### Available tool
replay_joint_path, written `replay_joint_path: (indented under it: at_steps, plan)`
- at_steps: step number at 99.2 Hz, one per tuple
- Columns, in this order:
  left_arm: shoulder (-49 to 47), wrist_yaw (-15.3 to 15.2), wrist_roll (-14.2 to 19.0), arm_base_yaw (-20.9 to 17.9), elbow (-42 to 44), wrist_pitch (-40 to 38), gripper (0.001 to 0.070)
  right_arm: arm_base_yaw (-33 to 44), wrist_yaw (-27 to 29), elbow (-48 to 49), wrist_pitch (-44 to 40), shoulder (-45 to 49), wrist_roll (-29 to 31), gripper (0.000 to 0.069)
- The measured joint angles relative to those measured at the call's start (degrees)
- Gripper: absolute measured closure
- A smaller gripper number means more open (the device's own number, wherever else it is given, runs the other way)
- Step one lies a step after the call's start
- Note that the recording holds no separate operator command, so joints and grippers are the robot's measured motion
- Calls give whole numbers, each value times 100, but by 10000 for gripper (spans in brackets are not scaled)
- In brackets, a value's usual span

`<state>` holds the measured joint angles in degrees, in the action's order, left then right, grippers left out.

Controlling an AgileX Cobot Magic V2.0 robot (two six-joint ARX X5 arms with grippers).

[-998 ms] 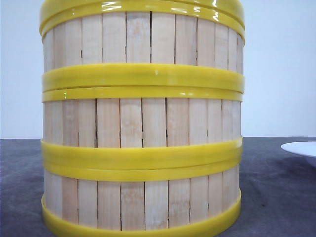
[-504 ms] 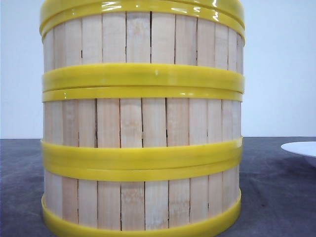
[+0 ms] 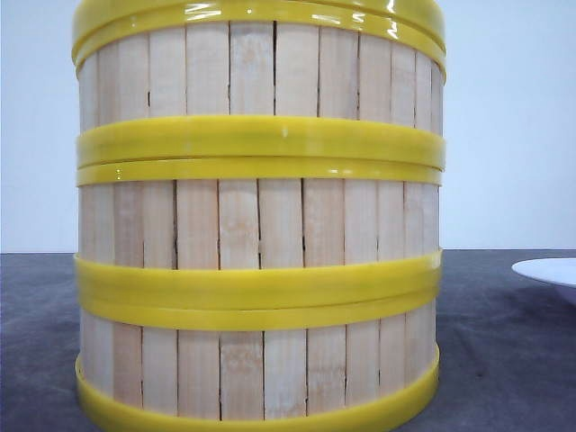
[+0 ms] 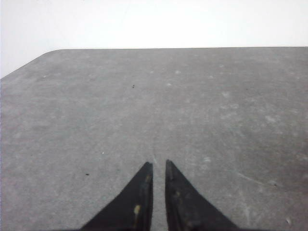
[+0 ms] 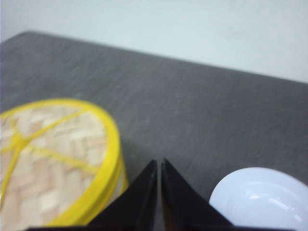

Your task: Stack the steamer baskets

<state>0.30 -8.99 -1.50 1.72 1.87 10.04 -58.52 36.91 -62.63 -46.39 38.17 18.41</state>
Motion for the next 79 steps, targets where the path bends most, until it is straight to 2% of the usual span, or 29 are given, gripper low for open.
replay_joint_path:
  at_steps: [18,42,53,64,79]
  plan:
    - [0,0,0,0,0,0,691,929,-192,0,522,0,-562,681]
    - [0,0,0,0,0,0,691,3060,-1788,0,592,-77,-1329,681]
    - [0,0,0,0,0,0,691,4009,-2232,48,710,-153,-1617,681]
    - [0,0,0,0,0,0,691,4780,-2564,439,1143,-343,-1847,681]
    - [0,0,0,0,0,0,691,5377,-2780,1357,1893,-804,-1996,681]
